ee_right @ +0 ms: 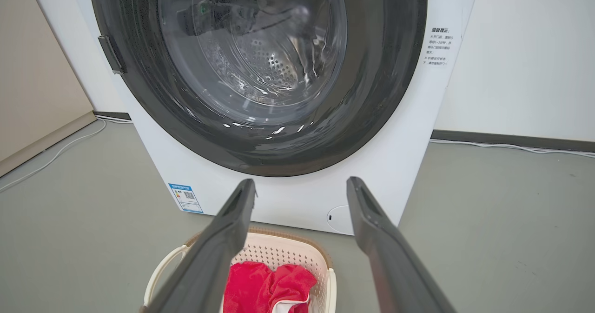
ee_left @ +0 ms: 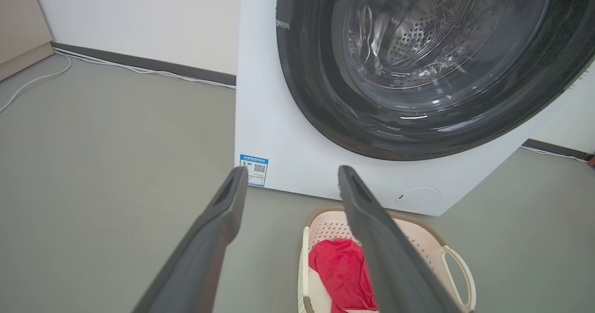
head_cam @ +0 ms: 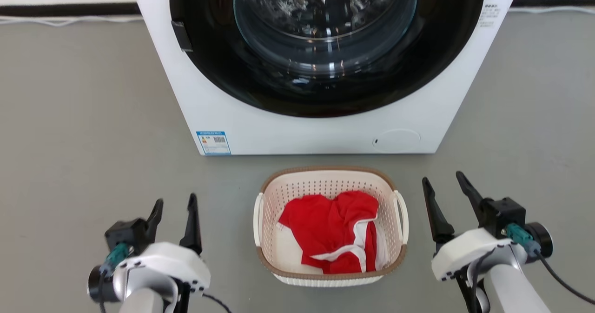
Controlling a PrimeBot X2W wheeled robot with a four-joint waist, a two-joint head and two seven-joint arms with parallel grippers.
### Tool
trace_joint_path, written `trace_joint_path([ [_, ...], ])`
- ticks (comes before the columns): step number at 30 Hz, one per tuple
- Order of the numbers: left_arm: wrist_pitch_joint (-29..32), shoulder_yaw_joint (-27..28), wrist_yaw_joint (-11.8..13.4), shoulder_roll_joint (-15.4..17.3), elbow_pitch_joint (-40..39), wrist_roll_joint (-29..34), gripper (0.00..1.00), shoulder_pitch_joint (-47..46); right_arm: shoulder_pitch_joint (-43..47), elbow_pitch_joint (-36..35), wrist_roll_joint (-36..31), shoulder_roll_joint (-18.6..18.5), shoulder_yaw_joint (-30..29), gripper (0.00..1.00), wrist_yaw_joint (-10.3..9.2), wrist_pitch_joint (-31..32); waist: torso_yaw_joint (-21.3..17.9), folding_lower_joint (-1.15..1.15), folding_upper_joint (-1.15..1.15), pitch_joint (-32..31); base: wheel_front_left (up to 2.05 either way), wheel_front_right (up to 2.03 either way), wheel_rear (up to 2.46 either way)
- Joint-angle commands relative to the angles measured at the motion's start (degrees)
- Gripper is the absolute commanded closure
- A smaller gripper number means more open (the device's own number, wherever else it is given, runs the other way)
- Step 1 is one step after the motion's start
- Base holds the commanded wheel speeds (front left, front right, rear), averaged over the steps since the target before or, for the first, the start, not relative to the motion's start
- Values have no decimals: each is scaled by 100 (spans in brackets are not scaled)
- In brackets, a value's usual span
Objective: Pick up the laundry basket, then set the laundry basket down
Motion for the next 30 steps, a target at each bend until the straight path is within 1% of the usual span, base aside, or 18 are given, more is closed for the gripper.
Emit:
trace_joint_path([
  [1,-30,221,-31,94,-209,10,0,27,35,-199,7,25,110,0,26,-62,28,0,0,-116,0,0,0],
  [6,-30,345,-71,94,-427,33,0,364,326,-378,44,25,95,0,26,-62,64,0,0,-325,0,0,0],
  [13,-30,304,-53,94,-632,-16,0,665,744,-661,103,25,-46,0,26,-62,134,0,0,-535,0,0,0],
  [21,-30,367,9,94,-788,-143,0,899,904,-764,104,25,-170,0,26,-62,131,0,0,-615,0,0,0],
  [30,-30,404,5,94,-801,-145,0,934,939,-762,66,25,-266,0,26,-62,155,0,0,-664,0,0,0],
])
